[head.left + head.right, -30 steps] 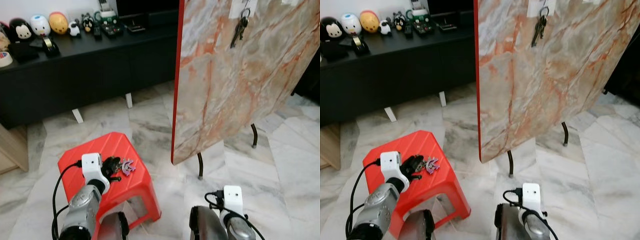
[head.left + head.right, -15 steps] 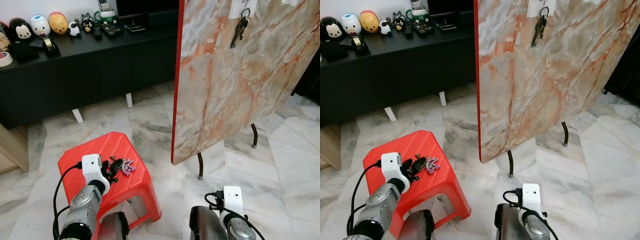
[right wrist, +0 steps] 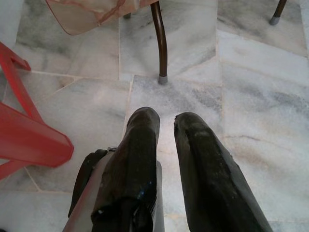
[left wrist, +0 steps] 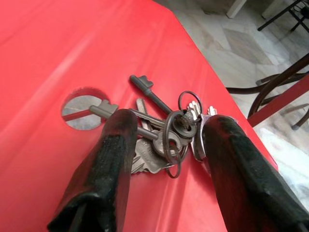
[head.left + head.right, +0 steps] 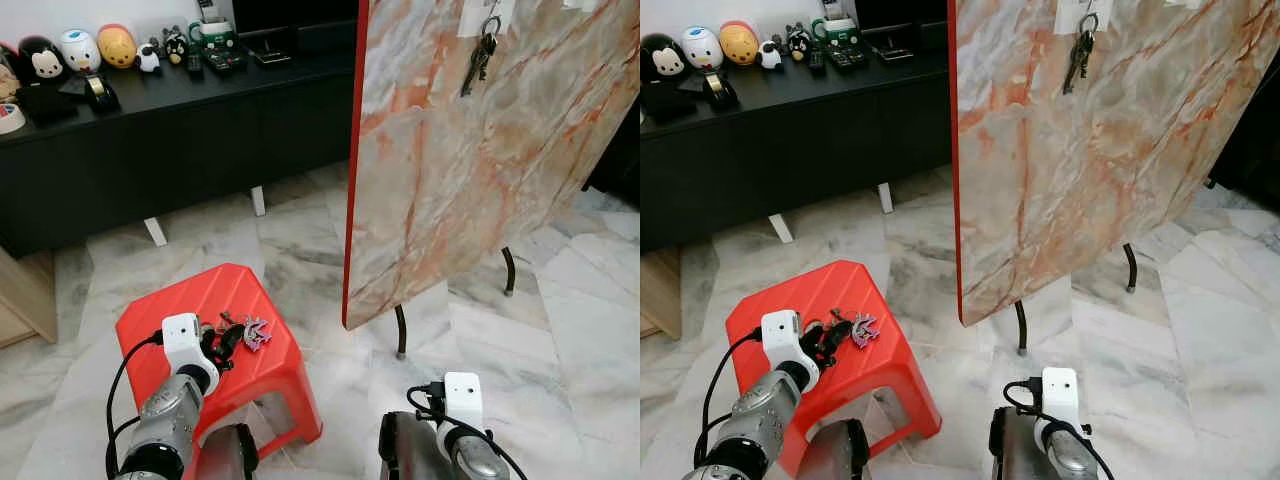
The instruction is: Hang keys on a hook
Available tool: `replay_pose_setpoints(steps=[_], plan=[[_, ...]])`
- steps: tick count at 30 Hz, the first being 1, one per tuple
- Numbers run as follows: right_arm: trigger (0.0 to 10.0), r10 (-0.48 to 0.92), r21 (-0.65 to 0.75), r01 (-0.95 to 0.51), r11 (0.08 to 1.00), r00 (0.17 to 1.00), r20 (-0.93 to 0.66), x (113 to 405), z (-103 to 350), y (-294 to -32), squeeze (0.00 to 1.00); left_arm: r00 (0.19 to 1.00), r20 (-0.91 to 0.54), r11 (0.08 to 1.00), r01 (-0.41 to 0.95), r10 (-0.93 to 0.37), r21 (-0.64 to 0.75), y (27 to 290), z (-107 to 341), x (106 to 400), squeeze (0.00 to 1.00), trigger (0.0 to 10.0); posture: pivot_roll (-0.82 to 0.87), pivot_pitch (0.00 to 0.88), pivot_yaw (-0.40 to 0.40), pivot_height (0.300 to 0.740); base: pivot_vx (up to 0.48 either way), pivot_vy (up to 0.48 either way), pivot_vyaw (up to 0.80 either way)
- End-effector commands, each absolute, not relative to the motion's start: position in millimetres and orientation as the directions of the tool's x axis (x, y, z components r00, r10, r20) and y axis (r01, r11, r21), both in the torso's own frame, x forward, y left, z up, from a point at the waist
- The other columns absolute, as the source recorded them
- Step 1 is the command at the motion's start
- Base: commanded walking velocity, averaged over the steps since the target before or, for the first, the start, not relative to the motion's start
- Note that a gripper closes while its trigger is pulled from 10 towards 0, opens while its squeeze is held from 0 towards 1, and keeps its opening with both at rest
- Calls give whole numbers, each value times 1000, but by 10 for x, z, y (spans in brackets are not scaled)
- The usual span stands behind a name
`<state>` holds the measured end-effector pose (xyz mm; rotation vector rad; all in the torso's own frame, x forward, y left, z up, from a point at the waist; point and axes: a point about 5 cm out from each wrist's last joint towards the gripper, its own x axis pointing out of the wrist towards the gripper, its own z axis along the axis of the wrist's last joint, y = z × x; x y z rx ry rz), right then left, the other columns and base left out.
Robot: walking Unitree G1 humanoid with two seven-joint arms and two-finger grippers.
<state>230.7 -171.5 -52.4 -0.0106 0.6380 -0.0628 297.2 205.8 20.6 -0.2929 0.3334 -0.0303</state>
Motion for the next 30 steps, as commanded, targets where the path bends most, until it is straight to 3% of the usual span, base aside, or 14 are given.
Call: replay_pose_setpoints(steps=[1, 25, 26, 27, 28, 29, 30], plan=[[10000, -64, -29, 59, 998, 787, -613, 2273, -553, -1718, 0, 936, -338, 958, -5, -97, -287, 2023, 170, 2965, 0, 10000, 11, 33, -41, 571, 0, 0, 0], [10000, -68, -33, 61, 998, 795, -603, 2280, -538, -1765, 0, 931, -342, 966, 39, -128, -254, 1875, 141, 2998, 0, 9922, -1, 43, -42, 571, 0, 0, 0], [10000, -68, -33, 61, 998, 795, -603, 2280, -539, -1765, 0, 931, -343, 967, 39, -128, -253, 1872, 141, 2999, 0, 7725, -1, 43, -42, 571, 0, 0, 0], [10000, -69, -33, 62, 998, 795, -603, 2279, -539, -1765, 0, 930, -344, 967, 39, -126, -251, 1867, 140, 3002, 0, 4275, -3, 43, -41, 571, 0, 0, 0], [10000, -69, -33, 62, 998, 795, -602, 2279, -539, -1764, 0, 930, -344, 967, 38, -126, -250, 1865, 140, 3003, 0, 1961, -3, 43, -41, 571, 0, 0, 0], [10000, -69, -33, 62, 998, 795, -602, 2279, -539, -1764, 0, 930, -345, 968, 38, -125, -250, 1863, 140, 3005, 0, 1961, -3, 43, -41, 571, 0, 0, 0], [10000, -69, -32, 62, 998, 795, -602, 2279, -539, -1763, 0, 931, -344, 968, 37, -124, -250, 1862, 140, 3005, 0, 0, -3, 43, -41, 571, 0, 0, 0]])
